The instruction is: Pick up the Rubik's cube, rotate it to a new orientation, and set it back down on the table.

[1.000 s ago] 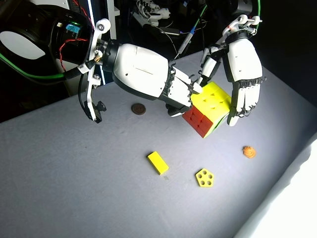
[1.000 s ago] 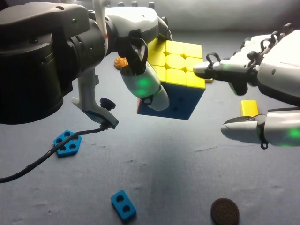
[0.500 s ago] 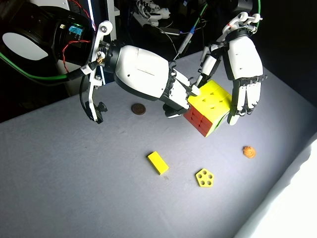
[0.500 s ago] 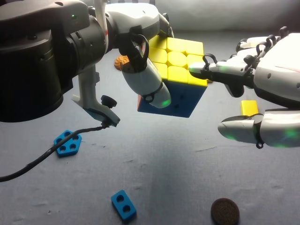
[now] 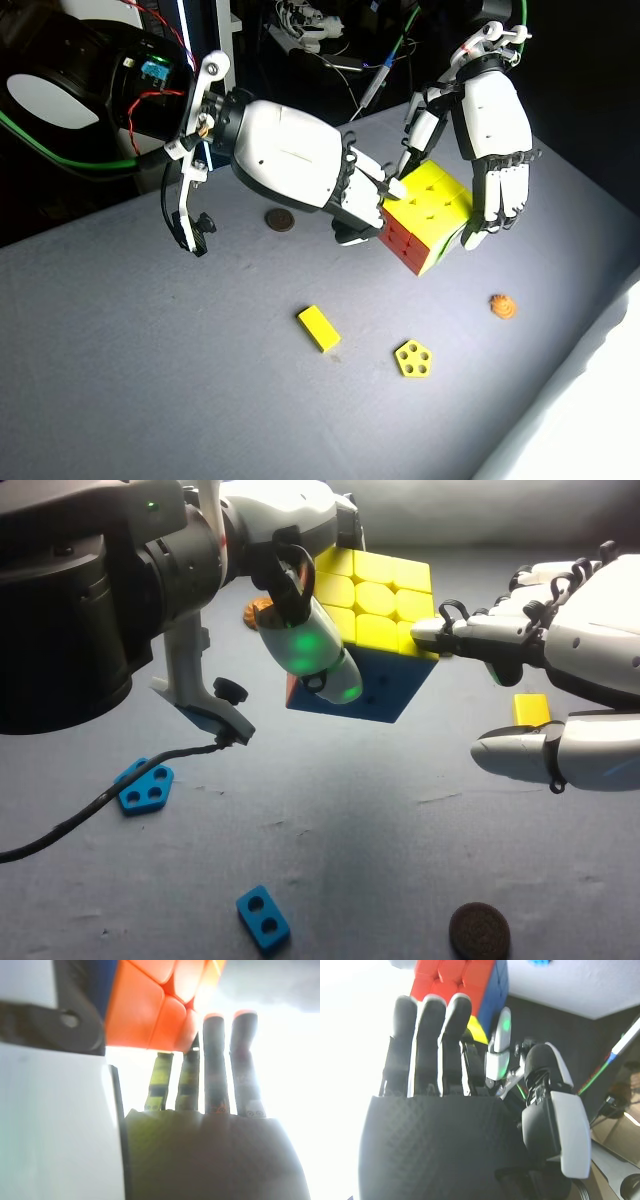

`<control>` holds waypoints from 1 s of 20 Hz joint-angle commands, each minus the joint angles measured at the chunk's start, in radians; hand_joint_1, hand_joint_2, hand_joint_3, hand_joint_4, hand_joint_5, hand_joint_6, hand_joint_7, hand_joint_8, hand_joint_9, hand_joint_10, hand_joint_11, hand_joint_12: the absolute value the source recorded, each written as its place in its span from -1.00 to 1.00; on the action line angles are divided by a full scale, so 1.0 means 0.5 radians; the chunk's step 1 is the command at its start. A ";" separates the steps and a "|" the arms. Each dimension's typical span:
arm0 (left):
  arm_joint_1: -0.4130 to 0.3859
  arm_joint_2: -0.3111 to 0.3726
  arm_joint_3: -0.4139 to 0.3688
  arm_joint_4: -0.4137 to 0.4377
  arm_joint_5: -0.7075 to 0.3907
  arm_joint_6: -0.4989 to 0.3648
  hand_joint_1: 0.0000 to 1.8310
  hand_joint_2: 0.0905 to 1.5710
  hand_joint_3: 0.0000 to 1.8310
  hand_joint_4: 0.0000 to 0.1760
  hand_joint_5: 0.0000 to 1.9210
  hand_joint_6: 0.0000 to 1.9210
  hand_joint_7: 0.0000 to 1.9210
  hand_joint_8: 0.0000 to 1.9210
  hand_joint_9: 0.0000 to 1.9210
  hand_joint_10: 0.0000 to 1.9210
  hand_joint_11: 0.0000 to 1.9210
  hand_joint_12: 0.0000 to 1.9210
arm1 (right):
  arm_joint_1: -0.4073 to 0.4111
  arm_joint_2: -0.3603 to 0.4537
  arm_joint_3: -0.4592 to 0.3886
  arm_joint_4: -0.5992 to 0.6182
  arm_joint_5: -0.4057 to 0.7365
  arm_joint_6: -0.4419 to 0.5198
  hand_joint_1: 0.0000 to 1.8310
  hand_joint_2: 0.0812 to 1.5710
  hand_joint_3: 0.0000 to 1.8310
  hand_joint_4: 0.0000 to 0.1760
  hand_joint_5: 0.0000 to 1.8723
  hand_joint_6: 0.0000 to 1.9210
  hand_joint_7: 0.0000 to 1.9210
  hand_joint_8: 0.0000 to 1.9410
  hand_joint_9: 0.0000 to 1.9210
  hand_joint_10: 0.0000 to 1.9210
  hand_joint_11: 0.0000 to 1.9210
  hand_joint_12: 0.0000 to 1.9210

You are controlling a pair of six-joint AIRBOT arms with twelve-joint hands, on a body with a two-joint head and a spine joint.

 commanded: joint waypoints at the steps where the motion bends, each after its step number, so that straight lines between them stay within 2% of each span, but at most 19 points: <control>1: -0.045 0.016 -0.010 0.122 0.031 -0.016 0.16 0.63 -1.00 -1.00 -0.35 0.60 -0.79 1.00 -0.74 1.00 -0.68 1.00 | 0.014 0.007 -0.002 -0.010 0.219 -0.005 -0.83 0.59 -1.00 -1.00 -0.80 -0.98 -0.59 0.53 -0.62 0.91 -0.75 1.00; 4: -0.046 0.016 -0.013 0.122 0.023 -0.016 0.15 0.63 -1.00 -1.00 -0.35 0.60 -0.81 1.00 -0.75 1.00 -0.68 1.00 | 0.007 0.002 -0.002 -0.010 0.193 -0.006 -0.84 0.57 -1.00 -1.00 -0.79 -0.98 -0.56 0.51 -0.60 0.89 -0.74 1.00; 5: -0.046 0.016 -0.014 0.122 0.022 -0.016 0.33 0.45 -1.00 -1.00 -0.60 0.71 -0.80 1.00 -0.75 1.00 -0.67 1.00 | 0.006 0.002 -0.002 -0.010 0.192 -0.006 -0.85 0.58 -1.00 -1.00 -0.80 -0.99 -0.57 0.52 -0.61 0.91 -0.75 1.00; 6: -0.046 0.016 -0.015 0.122 0.021 -0.016 0.37 0.42 -1.00 -1.00 -0.67 0.75 -0.79 1.00 -0.74 1.00 -0.66 1.00 | 0.005 0.001 -0.002 -0.010 0.188 -0.006 -0.85 0.57 -1.00 -1.00 -0.78 -0.98 -0.58 0.53 -0.61 0.92 -0.75 1.00; 7: -0.046 0.016 -0.015 0.122 0.020 -0.016 0.19 0.57 -0.96 -1.00 -0.43 0.65 -0.79 1.00 -0.74 1.00 -0.68 1.00 | 0.004 0.000 -0.002 -0.010 0.183 -0.006 -0.84 0.57 -1.00 -1.00 -0.77 -0.98 -0.58 0.53 -0.62 0.92 -0.74 1.00; 8: -0.046 0.016 -0.015 0.122 0.019 -0.016 0.15 0.61 -0.94 -1.00 -0.39 0.64 -0.81 1.00 -0.75 1.00 -0.67 1.00 | 0.001 -0.004 -0.002 -0.010 0.170 -0.006 -0.87 0.59 -1.00 -1.00 -0.79 -0.99 -0.58 0.52 -0.61 0.91 -0.75 1.00; 9: -0.047 0.016 -0.015 0.122 0.018 -0.016 0.32 0.46 -1.00 -1.00 -0.65 0.77 -0.81 1.00 -0.75 1.00 -0.67 1.00 | -0.003 -0.007 -0.002 -0.010 0.168 -0.006 -0.85 0.58 -1.00 -1.00 -0.78 -0.98 -0.56 0.51 -0.58 0.89 -0.74 1.00; 10: -0.048 0.016 -0.015 0.122 0.018 -0.016 0.38 0.38 -1.00 -1.00 -0.68 0.77 -0.80 1.00 -0.75 1.00 -0.67 1.00 | -0.007 -0.011 -0.002 -0.010 0.167 -0.006 -0.84 0.59 -1.00 -1.00 -0.79 -0.99 -0.59 0.52 -0.61 0.90 -0.78 1.00; 11: -0.048 0.016 -0.015 0.122 0.018 -0.016 0.20 0.55 -0.95 -1.00 -0.42 0.64 -0.79 1.00 -0.73 1.00 -0.65 1.00 | -0.015 -0.020 -0.002 -0.010 0.167 -0.007 -0.84 0.59 -1.00 -1.00 -0.80 -0.99 -0.60 0.51 -0.63 0.89 -0.79 1.00; 12: -0.048 0.016 -0.015 0.122 0.017 -0.016 0.19 0.55 -0.96 -1.00 -0.31 0.54 -0.76 1.00 -0.70 1.00 -0.62 1.00 | -0.017 -0.032 -0.002 -0.010 0.167 -0.010 -0.85 0.59 -1.00 -1.00 -0.80 -0.99 -0.59 0.50 -0.61 0.89 -0.76 1.00; 13: -0.048 0.016 -0.014 0.122 0.017 -0.016 0.18 0.56 -0.96 -1.00 -0.30 0.53 -0.76 1.00 -0.71 1.00 -0.63 1.00 | -0.019 -0.046 -0.002 -0.010 0.167 -0.018 -0.83 0.58 -1.00 -1.00 -0.79 -0.99 -0.58 0.50 -0.61 0.90 -0.75 1.00; 14: -0.048 0.016 -0.013 0.122 0.017 -0.016 0.34 0.40 -1.00 -1.00 -0.59 0.68 -0.77 1.00 -0.72 1.00 -0.63 1.00 | -0.025 -0.063 -0.001 -0.010 0.168 -0.031 -0.83 0.58 -1.00 -1.00 -0.80 -1.00 -0.61 0.51 -0.65 0.91 -0.80 1.00; 15: -0.048 0.016 -0.013 0.122 0.017 -0.016 0.37 0.37 -1.00 -1.00 -0.71 0.77 -0.79 1.00 -0.74 1.00 -0.65 1.00 | -0.027 -0.073 -0.001 -0.010 0.168 -0.034 -0.81 0.58 -1.00 -1.00 -0.78 -0.99 -0.61 0.52 -0.65 0.90 -0.79 1.00; 17: -0.050 0.016 -0.013 0.114 0.012 -0.016 0.35 0.33 -1.00 -1.00 -0.76 0.80 -0.80 1.00 -0.74 1.00 -0.66 1.00 | -0.038 -0.101 -0.001 -0.010 0.168 -0.045 -0.80 0.58 -1.00 -1.00 -0.78 -0.99 -0.61 0.52 -0.64 0.89 -0.77 1.00; 18: -0.052 0.016 -0.012 0.114 0.010 -0.016 0.36 0.35 -1.00 -1.00 -0.70 0.76 -0.79 1.00 -0.73 1.00 -0.65 1.00 | -0.043 -0.111 -0.001 -0.010 0.168 -0.049 -0.83 0.58 -1.00 -1.00 -0.78 -0.99 -0.61 0.51 -0.64 0.90 -0.79 1.00; 19: -0.054 0.016 -0.012 0.111 0.008 -0.016 0.20 0.54 -0.94 -1.00 -0.42 0.63 -0.77 1.00 -0.71 1.00 -0.63 1.00 | -0.046 -0.120 -0.001 -0.010 0.168 -0.052 -0.84 0.58 -1.00 -1.00 -0.80 -1.00 -0.61 0.52 -0.65 0.91 -0.80 1.00; 20: -0.055 0.016 -0.012 0.109 0.007 -0.016 0.17 0.58 -0.93 -1.00 -0.35 0.60 -0.78 1.00 -0.71 1.00 -0.63 1.00 | -0.049 -0.124 0.001 -0.010 0.169 -0.053 -0.85 0.59 -1.00 -1.00 -0.80 -1.00 -0.62 0.52 -0.65 0.92 -0.80 1.00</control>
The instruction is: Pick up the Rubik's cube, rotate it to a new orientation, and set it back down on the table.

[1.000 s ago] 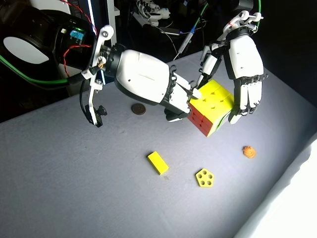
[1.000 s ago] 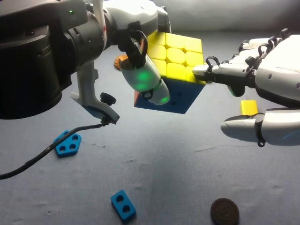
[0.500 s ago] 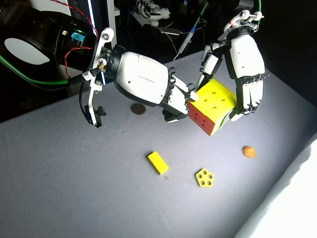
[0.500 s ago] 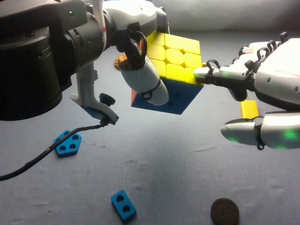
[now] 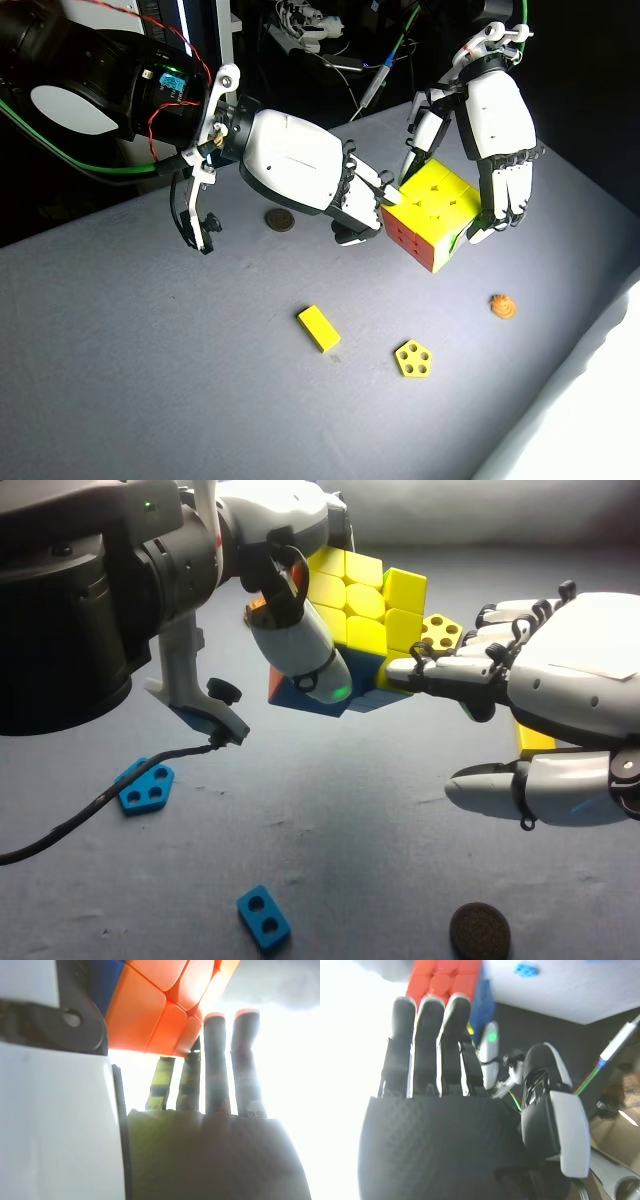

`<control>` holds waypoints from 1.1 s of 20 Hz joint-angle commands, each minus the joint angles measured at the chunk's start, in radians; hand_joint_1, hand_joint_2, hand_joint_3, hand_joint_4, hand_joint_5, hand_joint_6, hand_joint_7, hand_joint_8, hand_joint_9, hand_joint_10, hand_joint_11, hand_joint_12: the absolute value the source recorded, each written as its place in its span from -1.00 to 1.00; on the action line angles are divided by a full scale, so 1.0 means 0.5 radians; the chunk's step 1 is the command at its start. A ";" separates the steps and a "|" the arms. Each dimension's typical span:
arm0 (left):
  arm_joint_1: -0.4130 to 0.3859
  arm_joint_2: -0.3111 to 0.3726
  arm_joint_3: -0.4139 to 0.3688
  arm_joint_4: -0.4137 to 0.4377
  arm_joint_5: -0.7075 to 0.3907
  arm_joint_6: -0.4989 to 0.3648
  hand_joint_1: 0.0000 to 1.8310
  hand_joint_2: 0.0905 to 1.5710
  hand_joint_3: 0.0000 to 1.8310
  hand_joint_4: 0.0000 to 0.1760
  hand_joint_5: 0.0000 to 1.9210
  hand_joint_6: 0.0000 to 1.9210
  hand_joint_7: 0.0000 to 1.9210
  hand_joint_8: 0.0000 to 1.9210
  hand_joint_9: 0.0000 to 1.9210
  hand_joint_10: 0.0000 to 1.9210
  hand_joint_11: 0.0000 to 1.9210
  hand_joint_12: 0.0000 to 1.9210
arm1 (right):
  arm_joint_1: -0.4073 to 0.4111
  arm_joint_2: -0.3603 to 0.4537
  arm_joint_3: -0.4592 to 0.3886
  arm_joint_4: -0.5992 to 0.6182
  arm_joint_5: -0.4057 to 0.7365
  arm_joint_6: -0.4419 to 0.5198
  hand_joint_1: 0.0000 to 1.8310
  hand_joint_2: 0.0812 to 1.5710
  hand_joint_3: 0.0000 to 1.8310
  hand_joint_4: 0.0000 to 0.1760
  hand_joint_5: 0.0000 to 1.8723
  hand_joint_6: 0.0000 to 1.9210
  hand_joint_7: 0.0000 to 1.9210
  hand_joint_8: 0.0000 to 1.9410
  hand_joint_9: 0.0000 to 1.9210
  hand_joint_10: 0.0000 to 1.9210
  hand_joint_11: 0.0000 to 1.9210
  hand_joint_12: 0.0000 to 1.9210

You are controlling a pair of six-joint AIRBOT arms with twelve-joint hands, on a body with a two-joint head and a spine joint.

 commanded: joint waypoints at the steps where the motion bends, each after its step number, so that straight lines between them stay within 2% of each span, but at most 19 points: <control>1: -0.048 0.014 -0.001 0.119 0.065 -0.036 0.16 0.59 -0.94 -1.00 -0.34 0.59 -0.78 1.00 -0.72 1.00 -0.64 1.00 | 0.005 -0.003 0.001 -0.019 0.201 -0.007 -0.82 0.58 -1.00 -1.00 -0.79 -0.99 -0.62 0.52 -0.65 0.92 -0.79 1.00; 2: -0.050 0.014 -0.001 0.118 0.063 -0.036 0.15 0.61 -0.96 -1.00 -0.35 0.60 -0.79 1.00 -0.73 1.00 -0.65 1.00 | -0.007 -0.014 0.010 -0.019 0.218 -0.007 -0.82 0.58 -1.00 -1.00 -0.80 -1.00 -0.62 0.52 -0.66 0.92 -0.79 1.00; 3: -0.053 0.014 -0.001 0.114 0.061 -0.036 0.33 0.45 -1.00 -1.00 -0.62 0.70 -0.79 0.99 -0.73 1.00 -0.65 1.00 | -0.015 -0.026 0.022 -0.019 0.227 -0.008 -0.82 0.58 -1.00 -1.00 -0.79 -0.99 -0.61 0.51 -0.65 0.91 -0.79 1.00; 4: -0.055 0.014 -0.001 0.111 0.058 -0.036 0.18 0.61 -0.99 -1.00 -0.43 0.65 -0.79 1.00 -0.73 1.00 -0.65 1.00 | -0.017 -0.039 0.033 -0.010 0.227 -0.012 -0.85 0.60 -0.99 -1.00 -0.83 -1.00 -0.62 0.51 -0.65 0.91 -0.78 1.00; 6: -0.060 0.014 -0.002 0.111 0.054 -0.036 0.17 0.61 -1.00 -1.00 -0.33 0.57 -0.76 0.97 -0.72 1.00 -0.64 1.00 | -0.016 -0.061 0.045 0.089 0.230 -0.096 -0.83 0.61 -0.99 -1.00 -0.82 -0.99 -0.60 0.50 -0.64 0.90 -0.80 1.00; 7: -0.061 0.014 -0.002 0.110 0.054 -0.036 0.35 0.44 -1.00 -1.00 -0.62 0.70 -0.78 0.98 -0.73 1.00 -0.66 1.00 | -0.013 -0.068 0.051 0.098 0.233 -0.104 -0.85 0.61 -0.99 -1.00 -0.82 -0.99 -0.60 0.50 -0.64 0.90 -0.81 1.00; 8: -0.063 0.014 -0.002 0.109 0.051 -0.036 0.40 0.42 -1.00 -1.00 -0.71 0.76 -0.80 1.00 -0.75 1.00 -0.67 1.00 | -0.013 -0.078 0.060 0.108 0.233 -0.109 -0.84 0.61 -1.00 -1.00 -0.82 -0.99 -0.59 0.50 -0.63 0.90 -0.80 1.00; 12: -0.067 0.014 -0.003 0.103 0.044 -0.036 0.37 0.41 -1.00 -1.00 -0.74 0.80 -0.82 1.00 -0.75 1.00 -0.66 1.00 | -0.020 -0.145 0.090 0.242 0.269 -0.285 -0.83 0.61 -1.00 -1.00 -0.83 -1.00 -0.58 0.49 -0.62 0.91 -0.79 1.00; 14: -0.069 0.014 -0.003 0.099 0.038 -0.036 0.37 0.40 -1.00 -1.00 -0.72 0.77 -0.80 1.00 -0.74 1.00 -0.66 1.00 | -0.042 -0.174 0.105 0.247 0.312 -0.304 -0.84 0.61 -1.00 -1.00 -0.83 -0.99 -0.59 0.50 -0.64 0.91 -0.82 1.00; 15: -0.070 0.014 -0.005 0.099 0.033 -0.036 0.19 0.60 -0.99 -1.00 -0.45 0.67 -0.80 1.00 -0.74 1.00 -0.65 1.00 | -0.043 -0.184 0.109 0.249 0.312 -0.307 -0.82 0.61 -1.00 -1.00 -0.81 -0.99 -0.57 0.49 -0.62 0.89 -0.80 1.00; 16: -0.071 0.014 -0.005 0.099 0.031 -0.036 0.16 0.63 -0.99 -1.00 -0.38 0.63 -0.79 1.00 -0.73 1.00 -0.65 1.00 | -0.044 -0.193 0.114 0.261 0.312 -0.313 -0.82 0.61 -1.00 -1.00 -0.81 -0.99 -0.56 0.47 -0.60 0.87 -0.78 1.00; 22: -0.078 0.014 -0.005 0.089 0.026 -0.036 0.16 0.63 -1.00 -1.00 -0.34 0.60 -0.76 1.00 -0.71 1.00 -0.63 1.00 | -0.048 -0.217 0.115 0.276 0.312 -0.339 -0.83 0.60 -1.00 -1.00 -0.81 -0.99 -0.58 0.51 -0.62 0.90 -0.78 1.00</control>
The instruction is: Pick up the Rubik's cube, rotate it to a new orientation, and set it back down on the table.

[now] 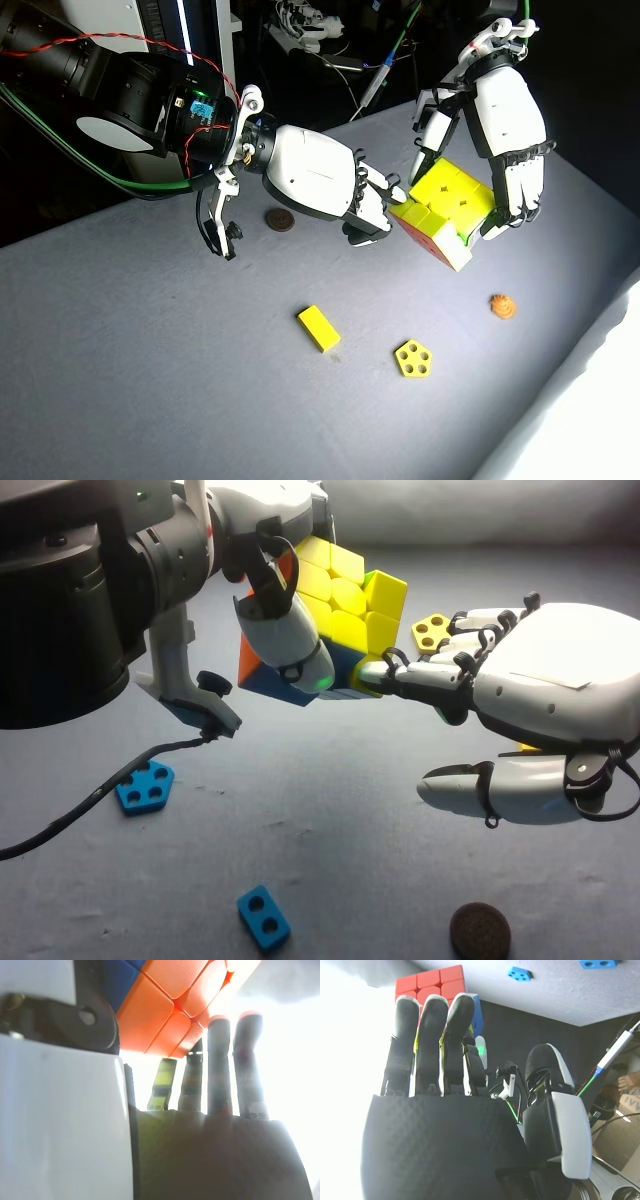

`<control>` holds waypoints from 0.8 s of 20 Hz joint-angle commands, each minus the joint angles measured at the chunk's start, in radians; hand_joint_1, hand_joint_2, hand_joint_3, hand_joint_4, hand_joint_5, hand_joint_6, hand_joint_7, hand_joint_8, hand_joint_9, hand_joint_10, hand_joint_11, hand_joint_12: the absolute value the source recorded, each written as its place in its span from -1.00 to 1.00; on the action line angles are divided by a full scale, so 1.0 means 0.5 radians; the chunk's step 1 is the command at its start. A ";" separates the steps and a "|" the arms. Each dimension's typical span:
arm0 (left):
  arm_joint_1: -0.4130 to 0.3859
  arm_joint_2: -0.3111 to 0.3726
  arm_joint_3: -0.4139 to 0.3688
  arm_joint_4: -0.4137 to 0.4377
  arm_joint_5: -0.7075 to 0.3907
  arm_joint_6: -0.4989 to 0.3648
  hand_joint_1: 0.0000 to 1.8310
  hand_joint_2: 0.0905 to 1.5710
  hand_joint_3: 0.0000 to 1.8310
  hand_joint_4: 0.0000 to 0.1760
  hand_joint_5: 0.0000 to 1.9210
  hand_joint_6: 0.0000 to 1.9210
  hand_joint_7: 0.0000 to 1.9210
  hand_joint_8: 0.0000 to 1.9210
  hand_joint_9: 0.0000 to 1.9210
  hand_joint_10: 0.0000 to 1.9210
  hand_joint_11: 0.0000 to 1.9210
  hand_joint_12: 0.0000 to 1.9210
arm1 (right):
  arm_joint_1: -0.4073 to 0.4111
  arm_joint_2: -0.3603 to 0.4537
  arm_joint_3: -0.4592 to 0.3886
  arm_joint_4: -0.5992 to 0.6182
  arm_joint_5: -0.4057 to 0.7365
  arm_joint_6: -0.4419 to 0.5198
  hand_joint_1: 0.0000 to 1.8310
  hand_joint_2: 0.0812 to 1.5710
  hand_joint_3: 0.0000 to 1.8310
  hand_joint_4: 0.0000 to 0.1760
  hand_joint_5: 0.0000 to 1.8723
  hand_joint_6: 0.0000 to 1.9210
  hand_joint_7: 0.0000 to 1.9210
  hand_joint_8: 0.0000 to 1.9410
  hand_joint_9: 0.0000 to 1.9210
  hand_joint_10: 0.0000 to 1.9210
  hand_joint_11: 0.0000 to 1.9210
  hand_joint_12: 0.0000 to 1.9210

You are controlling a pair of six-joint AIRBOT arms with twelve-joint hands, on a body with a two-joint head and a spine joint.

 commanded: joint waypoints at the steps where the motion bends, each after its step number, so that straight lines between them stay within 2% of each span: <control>1: -0.056 0.012 -0.005 0.097 0.111 -0.048 0.15 0.64 -0.99 -1.00 -0.36 0.61 -0.77 1.00 -0.72 1.00 -0.63 1.00 | 0.001 -0.003 0.006 -0.016 0.188 -0.011 -0.85 0.61 -1.00 -1.00 -0.81 -0.99 -0.58 0.50 -0.62 0.89 -0.79 1.00; 4: -0.064 0.012 -0.007 0.089 0.103 -0.048 0.11 0.69 -0.98 -1.00 -0.43 0.71 -0.83 1.00 -0.75 1.00 -0.65 1.00 | -0.015 -0.019 0.007 -0.016 0.190 -0.039 -0.81 0.60 -1.00 -1.00 -0.81 -1.00 -0.60 0.53 -0.63 0.93 -0.78 1.00; 5: -0.065 0.012 -0.007 0.086 0.102 -0.048 0.12 0.77 -0.98 -1.00 -0.44 0.72 -0.63 1.00 -0.74 1.00 -0.63 1.00 | -0.020 -0.027 0.008 -0.015 0.194 -0.049 -0.82 0.60 -1.00 -1.00 -0.80 -0.99 -0.62 0.53 -0.65 0.92 -0.81 1.00; 6: -0.066 0.012 -0.008 0.082 0.102 -0.048 0.13 0.70 -1.00 -1.00 -0.40 0.68 -0.75 1.00 -0.73 1.00 -0.62 1.00 | -0.023 -0.035 0.009 -0.002 0.197 -0.066 -0.83 0.60 -1.00 -1.00 -0.81 -0.99 -0.63 0.52 -0.65 0.92 -0.83 1.00; 7: -0.068 0.012 -0.008 0.081 0.102 -0.048 0.12 0.77 -0.99 -1.00 -0.45 0.74 -0.60 0.99 -0.72 1.00 -0.62 1.00 | -0.023 -0.045 0.010 0.049 0.214 -0.124 -0.81 0.59 -1.00 -1.00 -0.80 -0.99 -0.63 0.51 -0.66 0.92 -0.84 1.00; 8: -0.070 0.012 -0.008 0.078 0.102 -0.048 0.13 0.71 -1.00 -1.00 -0.42 0.70 -0.74 1.00 -0.72 1.00 -0.62 1.00 | -0.023 -0.053 0.013 0.101 0.228 -0.181 -0.80 0.59 -1.00 -1.00 -0.81 -1.00 -0.63 0.51 -0.65 0.91 -0.80 1.00; 9: -0.072 0.012 -0.008 0.073 0.099 -0.048 0.13 0.75 -0.97 -1.00 -0.43 0.72 -0.59 0.97 -0.72 1.00 -0.62 1.00 | -0.022 -0.055 0.019 0.113 0.228 -0.185 -0.81 0.60 -1.00 -1.00 -0.81 -1.00 -0.62 0.51 -0.64 0.91 -0.78 1.00; 10: -0.074 0.012 -0.008 0.070 0.097 -0.048 0.12 0.70 -0.98 -1.00 -0.42 0.70 -0.75 0.99 -0.74 1.00 -0.66 1.00 | -0.022 -0.055 0.020 0.114 0.228 -0.185 -0.81 0.60 -1.00 -1.00 -0.83 -1.00 -0.58 0.50 -0.62 0.91 -0.80 1.00; 11: -0.076 0.012 -0.009 0.069 0.093 -0.048 0.12 0.69 -0.99 -1.00 -0.41 0.70 -0.80 1.00 -0.75 1.00 -0.67 1.00 | -0.022 -0.055 0.020 0.114 0.231 -0.185 -0.80 0.60 -1.00 -1.00 -0.83 -1.00 -0.55 0.49 -0.60 0.90 -0.79 1.00; 14: -0.084 0.012 -0.009 0.063 0.085 -0.048 0.12 0.69 -0.99 -1.00 -0.42 0.71 -0.81 1.00 -0.75 1.00 -0.64 1.00 | 0.002 -0.054 0.020 0.154 0.245 -0.184 -0.84 0.61 -1.00 -1.00 -0.82 -1.00 -0.57 0.48 -0.59 0.88 -0.78 1.00; 15: -0.087 0.012 -0.009 0.061 0.082 -0.048 0.13 0.68 -1.00 -1.00 -0.40 0.68 -0.80 1.00 -0.74 1.00 -0.63 1.00 | 0.013 -0.054 0.020 0.173 0.248 -0.184 -0.82 0.61 -1.00 -1.00 -0.83 -1.00 -0.58 0.48 -0.60 0.89 -0.77 1.00; 16: -0.087 0.012 -0.009 0.059 0.081 -0.048 0.12 0.77 -0.99 -1.00 -0.45 0.73 -0.61 1.00 -0.74 1.00 -0.62 1.00 | 0.020 -0.055 0.020 0.176 0.254 -0.184 -0.82 0.61 -1.00 -1.00 -0.82 -1.00 -0.58 0.48 -0.60 0.89 -0.77 1.00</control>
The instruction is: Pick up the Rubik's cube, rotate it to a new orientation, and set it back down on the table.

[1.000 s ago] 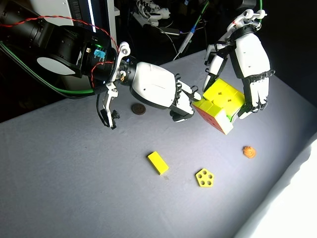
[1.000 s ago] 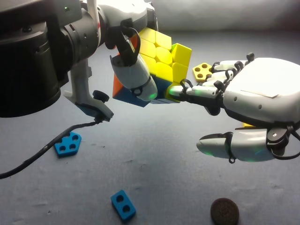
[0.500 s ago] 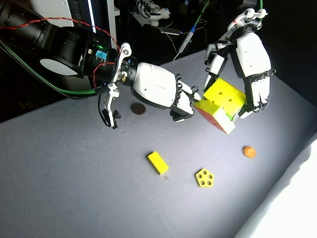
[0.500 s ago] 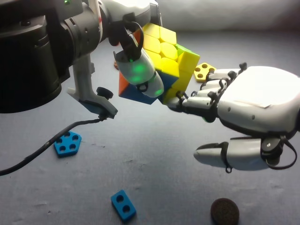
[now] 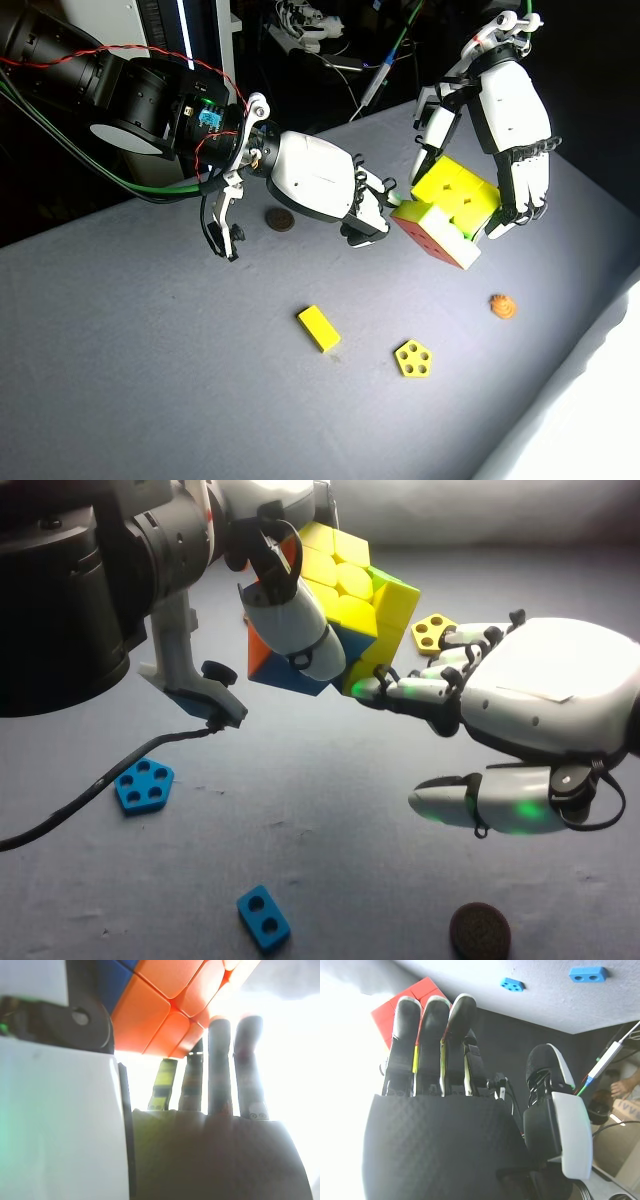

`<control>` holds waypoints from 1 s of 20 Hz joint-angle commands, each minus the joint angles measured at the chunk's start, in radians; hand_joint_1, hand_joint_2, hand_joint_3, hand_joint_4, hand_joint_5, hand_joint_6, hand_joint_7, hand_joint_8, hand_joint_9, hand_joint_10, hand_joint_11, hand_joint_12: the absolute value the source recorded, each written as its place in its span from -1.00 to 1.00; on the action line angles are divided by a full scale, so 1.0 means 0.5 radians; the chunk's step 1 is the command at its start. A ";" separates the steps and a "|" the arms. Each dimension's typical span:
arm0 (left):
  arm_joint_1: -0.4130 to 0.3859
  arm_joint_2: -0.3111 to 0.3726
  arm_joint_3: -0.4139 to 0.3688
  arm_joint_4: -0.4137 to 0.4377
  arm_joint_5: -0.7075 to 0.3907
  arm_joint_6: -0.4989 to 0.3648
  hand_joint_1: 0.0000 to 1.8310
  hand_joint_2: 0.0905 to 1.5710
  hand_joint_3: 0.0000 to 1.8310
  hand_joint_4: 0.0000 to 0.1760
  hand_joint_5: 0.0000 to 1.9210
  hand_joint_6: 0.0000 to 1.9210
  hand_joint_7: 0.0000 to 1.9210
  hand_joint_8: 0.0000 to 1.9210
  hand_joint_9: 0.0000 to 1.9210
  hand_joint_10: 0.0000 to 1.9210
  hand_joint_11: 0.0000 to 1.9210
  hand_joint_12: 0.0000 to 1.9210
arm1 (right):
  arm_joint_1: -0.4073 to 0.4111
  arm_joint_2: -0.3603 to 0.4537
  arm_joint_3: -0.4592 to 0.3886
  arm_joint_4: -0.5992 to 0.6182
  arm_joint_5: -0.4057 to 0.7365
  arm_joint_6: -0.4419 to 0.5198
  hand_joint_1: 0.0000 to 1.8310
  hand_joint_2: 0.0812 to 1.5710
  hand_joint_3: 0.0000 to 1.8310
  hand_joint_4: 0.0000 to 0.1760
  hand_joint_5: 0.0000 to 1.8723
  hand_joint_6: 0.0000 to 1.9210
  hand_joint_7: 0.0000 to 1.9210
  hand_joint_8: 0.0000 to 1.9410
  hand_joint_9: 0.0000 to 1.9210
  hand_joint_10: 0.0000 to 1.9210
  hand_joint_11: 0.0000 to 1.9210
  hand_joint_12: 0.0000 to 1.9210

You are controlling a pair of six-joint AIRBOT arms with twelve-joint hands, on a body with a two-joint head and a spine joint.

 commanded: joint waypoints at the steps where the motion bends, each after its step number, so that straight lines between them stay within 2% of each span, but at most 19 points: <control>1: -0.046 0.012 -0.010 0.079 0.093 -0.034 0.12 0.78 -0.99 -1.00 -0.45 0.73 -0.56 0.98 -0.72 1.00 -0.62 1.00 | 0.030 0.007 0.008 -0.012 0.244 -0.005 -0.82 0.61 -1.00 -1.00 -0.82 -0.99 -0.57 0.47 -0.60 0.88 -0.77 1.00; 2: -0.046 0.012 -0.011 0.078 0.093 -0.034 0.13 0.71 -1.00 -1.00 -0.41 0.69 -0.74 1.00 -0.73 1.00 -0.63 1.00 | 0.030 0.006 0.008 -0.012 0.254 -0.005 -0.83 0.61 -1.00 -1.00 -0.83 -1.00 -0.58 0.48 -0.61 0.88 -0.80 1.00; 3: -0.046 0.012 -0.013 0.076 0.093 -0.034 0.13 0.69 -1.00 -1.00 -0.40 0.68 -0.80 1.00 -0.75 1.00 -0.66 1.00 | 0.031 0.006 0.010 -0.012 0.258 -0.005 -0.84 0.61 -1.00 -1.00 -0.85 -1.00 -0.57 0.48 -0.60 0.89 -0.79 1.00; 4: -0.046 0.012 -0.014 0.076 0.093 -0.034 0.15 0.66 -1.00 -1.00 -0.36 0.62 -0.78 1.00 -0.74 1.00 -0.66 1.00 | 0.031 0.004 0.012 -0.011 0.258 -0.006 -0.83 0.61 -1.00 -1.00 -0.83 -0.99 -0.58 0.48 -0.61 0.89 -0.79 1.00; 8: -0.046 0.012 -0.019 0.071 0.088 -0.034 0.13 0.68 -1.00 -1.00 -0.39 0.67 -0.81 1.00 -0.75 1.00 -0.65 1.00 | 0.031 -0.040 0.047 0.004 0.253 -0.011 -0.81 0.60 -1.00 -1.00 -0.83 -0.99 -0.58 0.47 -0.60 0.88 -0.75 1.00; 9: -0.046 0.012 -0.019 0.069 0.087 -0.034 0.15 0.66 -1.00 -1.00 -0.36 0.63 -0.78 1.00 -0.74 1.00 -0.64 1.00 | 0.030 -0.060 0.064 0.024 0.244 -0.021 -0.79 0.59 -1.00 -1.00 -0.81 -0.99 -0.56 0.46 -0.59 0.86 -0.76 1.00; 11: -0.045 0.012 -0.019 0.068 0.085 -0.034 0.13 0.68 -1.00 -1.00 -0.40 0.68 -0.82 1.00 -0.77 1.00 -0.66 1.00 | 0.030 -0.088 0.090 0.073 0.238 -0.048 -0.83 0.60 -1.00 -1.00 -0.82 -0.99 -0.58 0.47 -0.60 0.88 -0.78 1.00; 12: -0.045 0.012 -0.019 0.066 0.082 -0.034 0.14 0.75 -0.99 -1.00 -0.42 0.69 -0.61 0.99 -0.75 1.00 -0.64 1.00 | 0.029 -0.105 0.105 0.098 0.238 -0.071 -0.83 0.61 -1.00 -1.00 -0.84 -1.00 -0.57 0.47 -0.59 0.87 -0.77 1.00; 13: -0.045 0.012 -0.018 0.065 0.082 -0.034 0.14 0.69 -1.00 -1.00 -0.39 0.66 -0.75 1.00 -0.73 1.00 -0.64 1.00 | 0.029 -0.111 0.110 0.102 0.238 -0.075 -0.81 0.60 -1.00 -1.00 -0.83 -0.99 -0.57 0.47 -0.59 0.87 -0.76 1.00; 14: -0.045 0.012 -0.018 0.065 0.079 -0.034 0.14 0.67 -1.00 -1.00 -0.38 0.64 -0.78 1.00 -0.73 1.00 -0.64 1.00 | 0.029 -0.120 0.115 0.102 0.238 -0.077 -0.80 0.60 -1.00 -1.00 -0.83 -0.99 -0.57 0.47 -0.59 0.87 -0.76 1.00; 18: -0.045 0.012 -0.017 0.065 0.078 -0.034 0.13 0.69 -1.00 -1.00 -0.41 0.69 -0.80 1.00 -0.72 1.00 -0.61 1.00 | 0.038 -0.138 0.116 0.103 0.268 -0.077 -0.81 0.60 -1.00 -1.00 -0.83 -1.00 -0.59 0.50 -0.62 0.90 -0.79 1.00; 19: -0.045 0.012 -0.018 0.063 0.078 -0.034 0.10 0.78 -0.99 -1.00 -0.47 0.77 -0.62 1.00 -0.73 1.00 -0.63 1.00 | 0.042 -0.143 0.116 0.106 0.276 -0.077 -0.81 0.60 -1.00 -1.00 -0.82 -0.99 -0.58 0.50 -0.61 0.89 -0.77 1.00; 20: -0.046 0.012 -0.019 0.059 0.078 -0.034 0.11 0.80 -0.99 -1.00 -0.48 0.77 -0.56 0.98 -0.73 1.00 -0.63 1.00 | 0.051 -0.146 0.116 0.122 0.280 -0.077 -0.81 0.60 -1.00 -1.00 -0.82 -0.99 -0.56 0.48 -0.59 0.88 -0.76 1.00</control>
